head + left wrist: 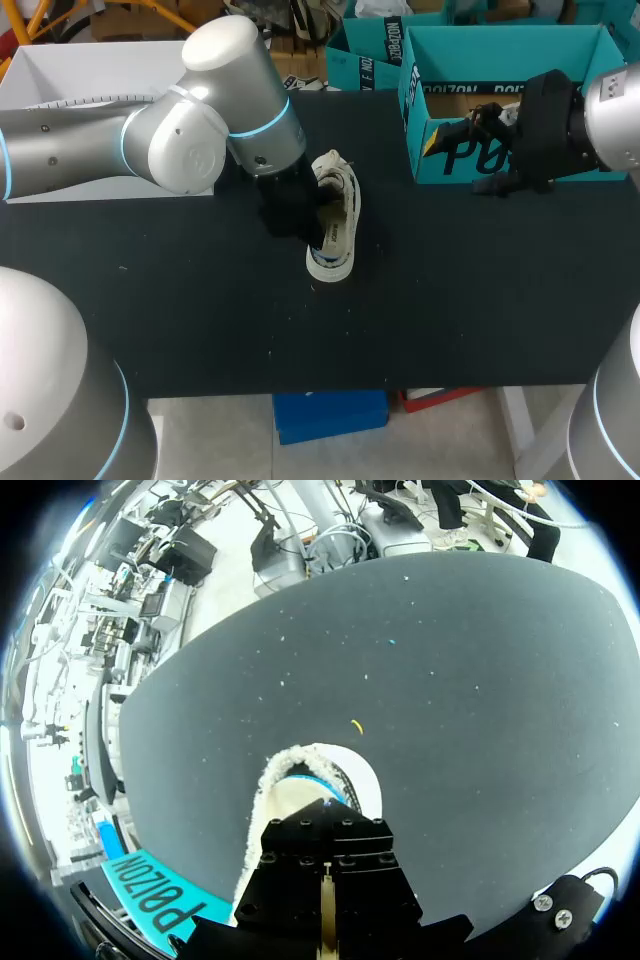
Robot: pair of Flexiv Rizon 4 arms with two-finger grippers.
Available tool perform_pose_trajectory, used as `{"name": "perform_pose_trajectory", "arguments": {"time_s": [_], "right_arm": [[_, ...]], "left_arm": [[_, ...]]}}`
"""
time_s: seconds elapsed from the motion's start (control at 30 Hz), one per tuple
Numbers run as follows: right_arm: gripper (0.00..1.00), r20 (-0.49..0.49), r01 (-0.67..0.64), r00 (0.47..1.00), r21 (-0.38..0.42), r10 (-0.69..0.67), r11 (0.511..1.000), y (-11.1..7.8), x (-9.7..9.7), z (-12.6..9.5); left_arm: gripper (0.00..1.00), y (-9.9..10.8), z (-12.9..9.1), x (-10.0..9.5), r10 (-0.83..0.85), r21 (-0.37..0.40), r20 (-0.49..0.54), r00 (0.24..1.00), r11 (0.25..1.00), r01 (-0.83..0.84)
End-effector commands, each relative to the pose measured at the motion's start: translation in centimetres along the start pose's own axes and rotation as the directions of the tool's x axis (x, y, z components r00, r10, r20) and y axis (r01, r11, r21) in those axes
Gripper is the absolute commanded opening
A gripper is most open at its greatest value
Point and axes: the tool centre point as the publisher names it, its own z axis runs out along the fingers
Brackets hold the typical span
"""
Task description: Take the shoe out of the shoebox, open the shoe tongue, remove and reinsert the insole, then place the shoe into the shoebox
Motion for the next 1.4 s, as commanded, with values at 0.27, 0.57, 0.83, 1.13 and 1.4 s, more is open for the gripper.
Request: {"name": "perform_pose_trajectory", "arguments": {"time_s": [0.27,0.57,0.83,1.13,1.4], "right_arm": [[1.00,0.001,0.000,1.000,-0.001,0.000,1.000,0.0,0.1,0.1],[1.00,0.001,0.000,1.000,-0.001,0.000,1.000,0.0,0.1,0.1],[1.00,0.001,0.000,1.000,-0.001,0.000,1.000,0.0,0.1,0.1],[1.00,0.001,0.000,1.000,-0.001,0.000,1.000,0.0,0.1,0.1],[1.00,0.001,0.000,1.000,-0.001,0.000,1.000,0.0,0.1,0.1]], "left_arm": [[0.00,-0.3,3.4,-0.4,0.015,0.016,-0.053,0.999,1.000,-0.014],[0.00,-0.4,4.5,-0.4,0.020,0.031,-0.074,0.997,0.999,-0.017],[0.00,-0.2,3.8,-0.3,0.017,0.030,-0.075,0.997,0.999,-0.015],[0.00,0.4,-0.6,-0.9,0.034,0.012,-0.044,0.998,0.999,-0.033],[0.00,0.4,-2.8,-0.5,0.060,-0.006,-0.078,0.995,0.998,-0.060]]}}
